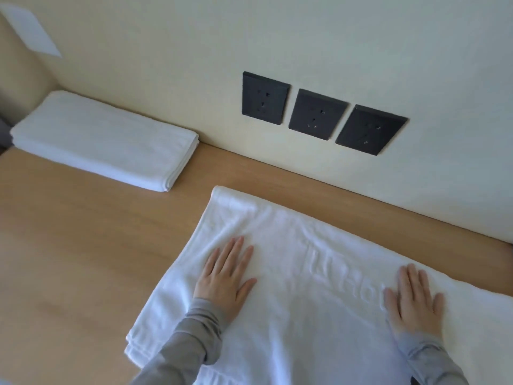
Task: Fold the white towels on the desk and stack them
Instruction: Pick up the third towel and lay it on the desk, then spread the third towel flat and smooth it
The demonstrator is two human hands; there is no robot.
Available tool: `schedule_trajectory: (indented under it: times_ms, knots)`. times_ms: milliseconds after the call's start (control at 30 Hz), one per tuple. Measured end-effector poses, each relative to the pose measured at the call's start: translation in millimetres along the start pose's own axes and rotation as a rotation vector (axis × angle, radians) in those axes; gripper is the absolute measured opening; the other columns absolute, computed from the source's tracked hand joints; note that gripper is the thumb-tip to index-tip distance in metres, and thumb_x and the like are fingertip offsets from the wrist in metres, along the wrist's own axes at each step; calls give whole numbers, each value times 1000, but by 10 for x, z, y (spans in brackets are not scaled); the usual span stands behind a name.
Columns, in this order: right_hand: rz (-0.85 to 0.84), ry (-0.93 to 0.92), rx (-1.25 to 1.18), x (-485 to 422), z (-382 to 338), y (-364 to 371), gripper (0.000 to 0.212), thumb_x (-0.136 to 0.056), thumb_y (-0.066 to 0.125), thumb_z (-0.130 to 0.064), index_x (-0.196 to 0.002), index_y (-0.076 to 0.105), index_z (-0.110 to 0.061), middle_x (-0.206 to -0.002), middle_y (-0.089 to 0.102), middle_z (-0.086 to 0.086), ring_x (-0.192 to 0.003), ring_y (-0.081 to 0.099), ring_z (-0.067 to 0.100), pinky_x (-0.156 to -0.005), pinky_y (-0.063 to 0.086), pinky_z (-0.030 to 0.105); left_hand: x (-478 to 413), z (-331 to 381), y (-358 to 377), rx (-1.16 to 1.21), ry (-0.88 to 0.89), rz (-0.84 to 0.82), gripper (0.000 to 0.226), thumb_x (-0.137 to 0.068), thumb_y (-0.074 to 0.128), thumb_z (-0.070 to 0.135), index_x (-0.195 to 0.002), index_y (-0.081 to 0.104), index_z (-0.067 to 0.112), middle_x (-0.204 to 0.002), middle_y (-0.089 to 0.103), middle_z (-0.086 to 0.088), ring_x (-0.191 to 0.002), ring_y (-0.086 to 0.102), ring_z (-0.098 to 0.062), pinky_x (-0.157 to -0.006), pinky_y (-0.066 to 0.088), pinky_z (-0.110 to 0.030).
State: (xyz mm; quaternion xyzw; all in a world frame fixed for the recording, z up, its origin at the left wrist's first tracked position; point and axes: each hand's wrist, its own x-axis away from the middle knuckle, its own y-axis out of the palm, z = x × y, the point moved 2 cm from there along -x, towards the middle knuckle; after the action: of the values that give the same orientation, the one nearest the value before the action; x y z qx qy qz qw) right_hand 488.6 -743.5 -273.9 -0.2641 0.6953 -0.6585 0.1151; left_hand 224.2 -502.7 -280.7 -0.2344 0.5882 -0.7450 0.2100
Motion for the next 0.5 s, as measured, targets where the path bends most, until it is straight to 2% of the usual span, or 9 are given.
schedule_trajectory:
  times_ms: [33, 100, 167, 200, 267, 367, 500]
  knots:
    - [43, -22, -59, 36, -176, -28, 74, -83, 16, -51, -146, 26, -15, -156, 17, 6, -144, 14, 24, -115, 6, 52, 105, -32, -15, 24, -30, 14, 61, -97, 13, 49, -139, 44, 16, -146, 40, -8, -133, 40, -27, -108, 23, -40]
    - [148, -217, -143, 152, -652, -63, 61, -85, 33, -40, -131, 49, -3, -137, 47, 19, -126, 44, 38, -104, 26, 58, 311, -79, -51, 89, -78, 75, 58, -95, 25, 45, -136, 48, 12, -143, 44, -11, -131, 43, -29, -108, 25, -41]
    - [255, -487, -209, 367, -1202, -38, 41, -83, 54, -26, -115, 60, 0, -111, 63, 17, -101, 60, 39, -87, 45, 52, 513, -177, -99, 156, -162, 138, 56, -89, 37, 41, -134, 50, 9, -139, 48, -14, -127, 47, -32, -107, 32, -45]
    - [263, -600, -239, 503, -1477, -5, 34, -79, 63, -18, -109, 62, -3, -103, 64, 13, -94, 62, 36, -81, 48, 46, 611, -264, -135, 191, -234, 168, 55, -87, 42, 39, -133, 52, 9, -136, 52, -14, -123, 52, -33, -103, 40, -46]
    - [230, -780, -249, 824, -1995, 73, 25, -75, 66, -12, -100, 65, -9, -93, 63, 6, -85, 62, 28, -75, 46, 36, 804, -503, -197, 293, -443, 220, 50, -84, 58, 31, -129, 54, 10, -123, 58, -12, -110, 57, -34, -88, 50, -44]
    - [118, -974, -257, 1311, -2611, 228, 11, -71, 67, -16, -81, 63, -14, -78, 58, 0, -72, 58, 23, -65, 41, 32, 1009, -880, -265, 529, -705, 153, 37, -80, 70, 25, -113, 61, 14, -100, 58, -2, -94, 55, -26, -83, 48, -39]
    - [-33, -1016, -126, 1769, -3134, 433, 23, -60, 78, -30, -73, 61, -21, -73, 56, -5, -67, 58, 17, -54, 47, 25, 1159, -1187, -276, 630, -735, -19, 20, -78, 71, 27, -94, 67, 15, -85, 59, 5, -81, 55, -17, -76, 43, -22]
